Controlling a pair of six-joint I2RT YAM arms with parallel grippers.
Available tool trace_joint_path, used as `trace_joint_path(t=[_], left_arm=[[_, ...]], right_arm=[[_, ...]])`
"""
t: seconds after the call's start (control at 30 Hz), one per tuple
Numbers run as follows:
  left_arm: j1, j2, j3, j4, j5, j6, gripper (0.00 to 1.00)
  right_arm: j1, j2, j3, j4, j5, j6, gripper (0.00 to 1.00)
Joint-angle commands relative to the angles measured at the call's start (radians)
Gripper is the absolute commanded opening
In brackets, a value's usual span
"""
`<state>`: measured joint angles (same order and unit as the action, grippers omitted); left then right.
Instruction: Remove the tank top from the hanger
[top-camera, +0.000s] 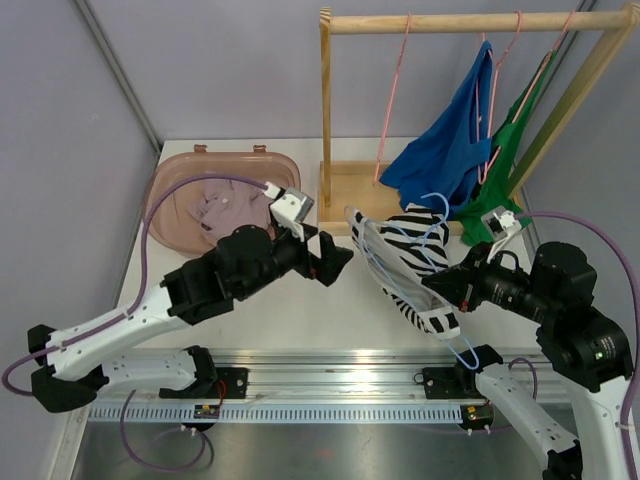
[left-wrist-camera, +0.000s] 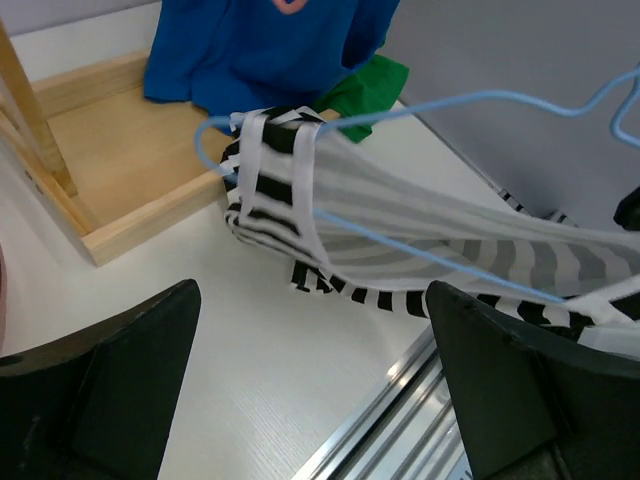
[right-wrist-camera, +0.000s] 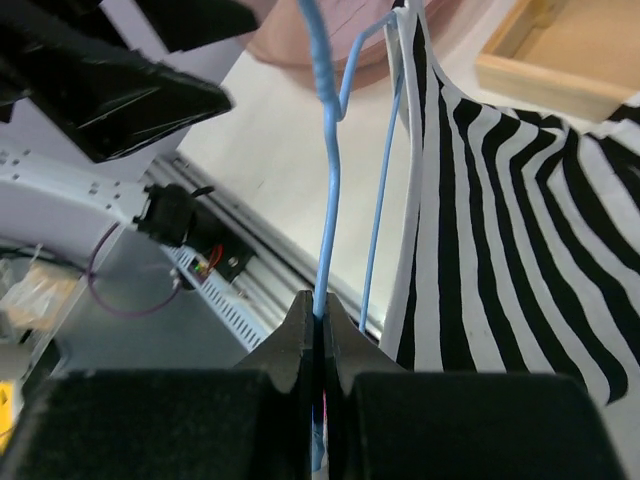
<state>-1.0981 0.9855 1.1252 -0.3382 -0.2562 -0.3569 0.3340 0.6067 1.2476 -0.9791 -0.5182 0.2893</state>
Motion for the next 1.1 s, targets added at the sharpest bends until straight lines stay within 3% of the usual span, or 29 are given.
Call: trace_joint_path(t=[0.0, 0.13, 0.23, 0.47, 0.53, 0.7, 0.73, 0.87, 0.97, 1.07], left_arm=[[-0.055, 0.076, 0.080, 0.129, -0.163, 0.102, 0.99], [-0.057, 0.149, 0.111, 0.134, -0.169, 0.105, 0.96], [-0.060, 0.173, 0.104, 0.151, -0.172, 0.116, 0.84], [-0.059, 0.170, 0.053, 0.205, -0.121, 0.136, 0.80], [-0.059, 0.173, 0.050, 0.205, -0.112, 0.139, 0.65], [-0.059, 0.174, 0.044, 0.200, -0.135, 0.156, 0.47], [-0.059, 0.176, 0.044, 0.196, -0.143, 0.157, 0.37], [-0.059, 0.167, 0.064, 0.163, -0.205, 0.153, 0.12], [-0.059, 0.147, 0.080, 0.110, -0.336, 0.116, 0.00], [-0.054, 0.119, 0.100, 0.033, -0.513, 0.064, 0.00]], right_arm=[[0.003, -0.030, -0.014, 0.042, -0.186, 0.021, 0.00], [0.005, -0.051, -0.010, 0.054, -0.235, 0.030, 0.00], [0.004, -0.055, 0.007, 0.056, -0.261, 0.031, 0.00], [0.005, -0.058, 0.047, 0.048, -0.220, 0.013, 0.00], [0.005, -0.055, 0.052, 0.051, -0.195, 0.014, 0.00], [0.005, -0.050, 0.065, 0.079, -0.209, 0.034, 0.00], [0.005, -0.050, 0.067, 0.083, -0.213, 0.037, 0.00], [0.003, -0.053, 0.078, 0.071, -0.203, 0.016, 0.00], [0.003, -0.054, 0.056, 0.042, -0.178, -0.018, 0.00], [0.004, -0.062, 0.024, 0.043, -0.221, -0.045, 0.00]])
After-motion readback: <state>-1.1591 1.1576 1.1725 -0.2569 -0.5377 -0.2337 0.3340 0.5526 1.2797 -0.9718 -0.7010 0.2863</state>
